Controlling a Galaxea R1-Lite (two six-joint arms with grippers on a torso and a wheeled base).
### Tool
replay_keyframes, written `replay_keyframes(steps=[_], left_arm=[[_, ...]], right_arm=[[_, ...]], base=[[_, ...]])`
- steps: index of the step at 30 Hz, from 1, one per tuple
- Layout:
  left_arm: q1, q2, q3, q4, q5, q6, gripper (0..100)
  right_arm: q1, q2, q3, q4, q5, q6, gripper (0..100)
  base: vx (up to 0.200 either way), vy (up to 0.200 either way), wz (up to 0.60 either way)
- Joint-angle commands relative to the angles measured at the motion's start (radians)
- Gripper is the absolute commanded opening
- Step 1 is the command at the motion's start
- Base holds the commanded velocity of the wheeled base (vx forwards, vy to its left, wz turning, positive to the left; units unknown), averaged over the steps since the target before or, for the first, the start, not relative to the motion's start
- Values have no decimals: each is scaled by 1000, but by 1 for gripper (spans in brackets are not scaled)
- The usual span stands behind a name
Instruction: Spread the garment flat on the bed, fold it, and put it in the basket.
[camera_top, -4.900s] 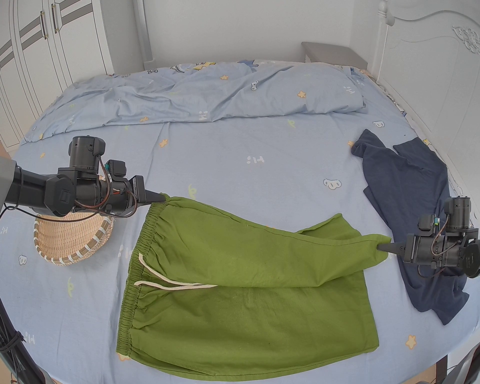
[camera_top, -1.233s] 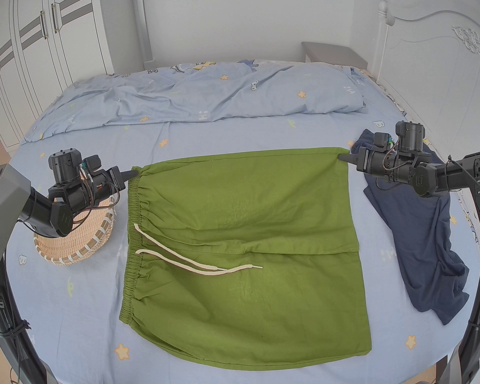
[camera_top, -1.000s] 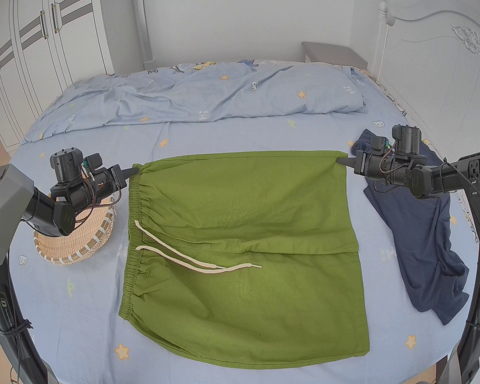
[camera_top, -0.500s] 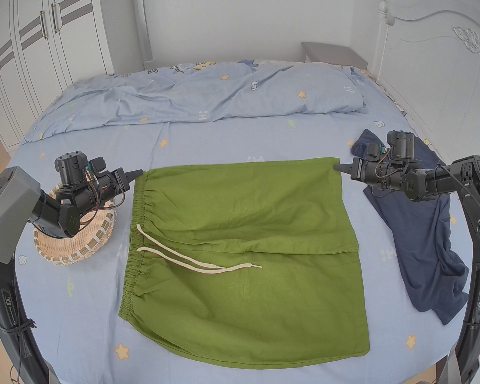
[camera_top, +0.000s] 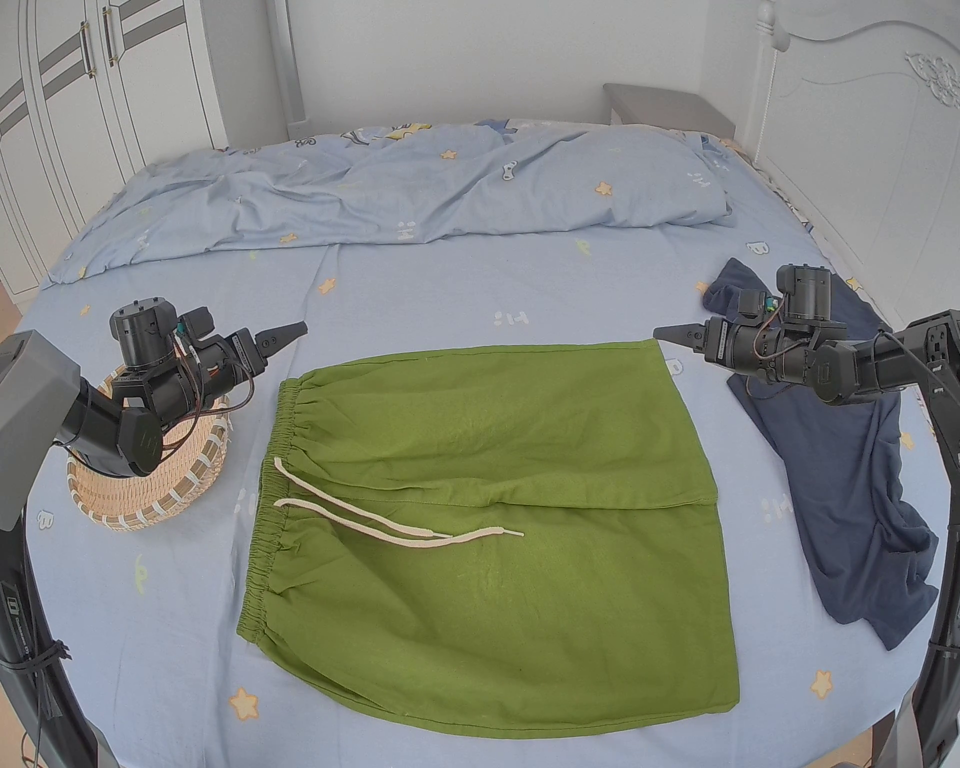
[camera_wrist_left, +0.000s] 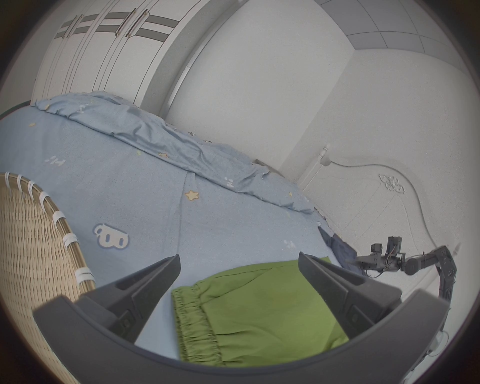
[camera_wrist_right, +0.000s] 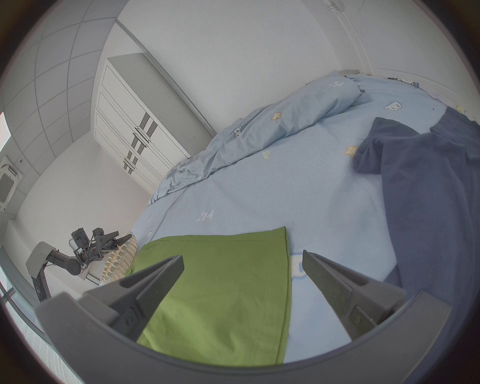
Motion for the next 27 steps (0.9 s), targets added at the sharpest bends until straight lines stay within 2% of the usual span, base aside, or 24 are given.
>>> replay_keyframes(steps=[1,3,4,5,7,12,13,14,16,17,20,22,27], left_arm=[[-48,-154,84,8,53,-96,100],[-62,-231,159,8,59,-172,100],[-62,-231,159,8,59,-172,100],[-68,-309,257,7,54,-225,100],[-68,-378,360,2,50,-252,100],[-59,-553,701,-5,45,-280,100],[-59,-553,701,-5,45,-280,100],[-56,-602,819,-10,43,-280,100],[-48,-628,892,-7,43,-283,100],[-34,-654,975,-10,42,-283,100],[-30,-685,1070,-12,40,-281,100],[-33,-739,1172,-12,27,-283,100],[16,-763,1218,45,-95,-283,100]], right_arm=[[-12,-183,168,-2,6,47,100],[-13,-281,283,-1,15,65,100],[-13,-281,283,-1,15,65,100],[-13,-369,395,-2,15,73,100],[-13,-451,504,-1,17,76,100],[-4,-638,797,-4,18,74,100],[-4,-638,797,-4,18,74,100],[-1,-697,895,-5,20,74,100],[1,-731,958,-8,20,71,100],[5,-763,1024,-10,21,70,100],[7,-793,1079,-10,32,70,100],[7,-806,1108,-5,75,71,100],[44,-830,1154,-8,81,66,100]], base=[[0,0,0],[0,0,0],[0,0,0],[0,0,0],[0,0,0],[0,0,0],[0,0,0],[0,0,0],[0,0,0],[0,0,0],[0,0,0],[0,0,0],[0,0,0]])
